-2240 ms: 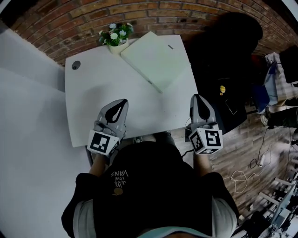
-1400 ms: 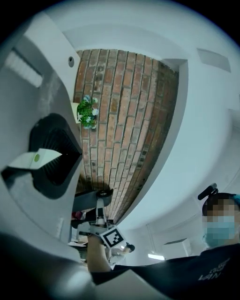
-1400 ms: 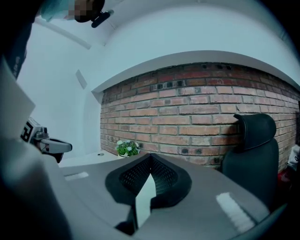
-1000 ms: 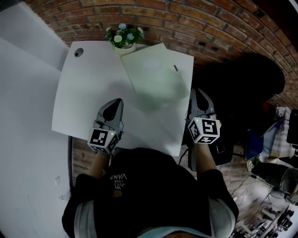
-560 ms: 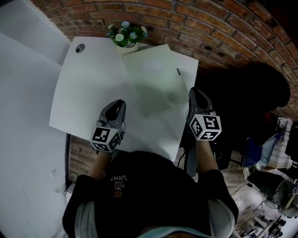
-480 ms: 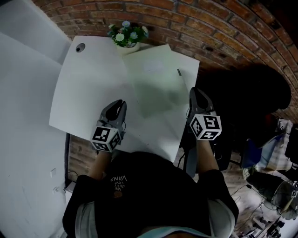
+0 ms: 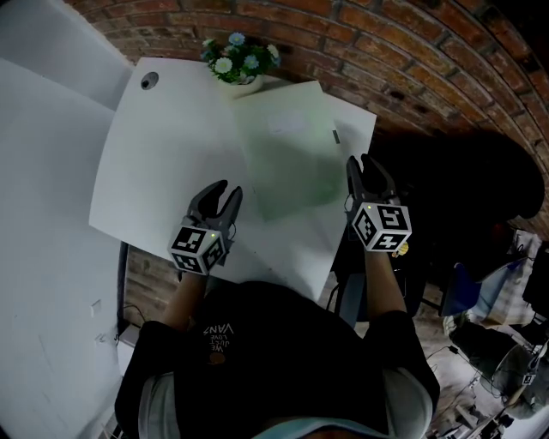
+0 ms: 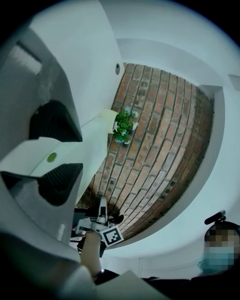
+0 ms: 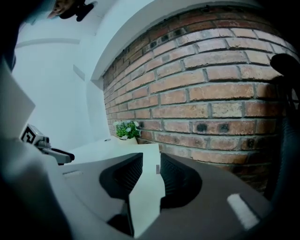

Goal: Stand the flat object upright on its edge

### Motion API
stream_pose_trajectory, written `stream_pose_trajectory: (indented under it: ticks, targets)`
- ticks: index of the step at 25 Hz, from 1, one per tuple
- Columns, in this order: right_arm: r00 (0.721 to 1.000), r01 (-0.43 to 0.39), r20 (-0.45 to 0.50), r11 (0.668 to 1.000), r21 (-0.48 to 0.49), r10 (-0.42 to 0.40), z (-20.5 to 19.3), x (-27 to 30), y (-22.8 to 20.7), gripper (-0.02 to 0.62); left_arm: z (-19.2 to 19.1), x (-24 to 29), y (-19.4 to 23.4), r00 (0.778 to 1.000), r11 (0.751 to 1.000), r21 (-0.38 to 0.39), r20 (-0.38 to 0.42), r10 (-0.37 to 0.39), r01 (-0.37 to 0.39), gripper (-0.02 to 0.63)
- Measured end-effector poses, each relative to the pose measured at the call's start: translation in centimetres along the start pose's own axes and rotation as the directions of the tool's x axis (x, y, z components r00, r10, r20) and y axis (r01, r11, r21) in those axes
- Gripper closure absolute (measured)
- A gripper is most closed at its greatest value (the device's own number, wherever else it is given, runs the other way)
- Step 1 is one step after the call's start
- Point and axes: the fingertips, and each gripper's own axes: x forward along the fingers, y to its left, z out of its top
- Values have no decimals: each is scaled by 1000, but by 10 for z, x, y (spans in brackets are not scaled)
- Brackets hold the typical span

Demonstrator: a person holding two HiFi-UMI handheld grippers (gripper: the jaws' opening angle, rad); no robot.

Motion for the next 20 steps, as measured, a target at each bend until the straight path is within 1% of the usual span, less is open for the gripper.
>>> stream_pose_trajectory:
  ticks: [2,3,5,6,8,9,13,18,20]
  targets:
    - [999,-23,-24,1000,7,23,-4,7,0,478,-2,5,2,1000,1000,-13,-12,-1,1,469]
    - [999,-35,-40,999,11,36,-7,10,-1,458,-4,7,2,1000,1000,-20,-19,-1,1,466]
    - [995,-60,-76,998,23,61,-14,17,-1,437,-7,12,4,999,999,-37,-34,0,-1,444]
    - [993,-72,-94,997,29,74,-17,20,-1,416,-8,14,4,999,999,-50,-41,-2,0,428]
    - [987,-99,-123,994,47,104,-23,27,-1,380,-10,19,5,998,997,-73,-57,-7,3,420]
    - [983,-115,-136,991,62,122,-26,30,0,360,-12,21,6,998,997,-81,-65,-8,2,406]
    - [963,-163,-195,977,137,188,-41,42,-1,303,-18,32,8,996,993,-115,-90,-8,-2,343]
    - [929,-221,-259,958,181,264,-54,56,-1,273,-19,45,10,994,989,-147,-108,-23,7,317]
    - [915,-243,-277,949,200,292,-58,60,-1,242,-19,51,10,993,987,-162,-116,-35,16,297]
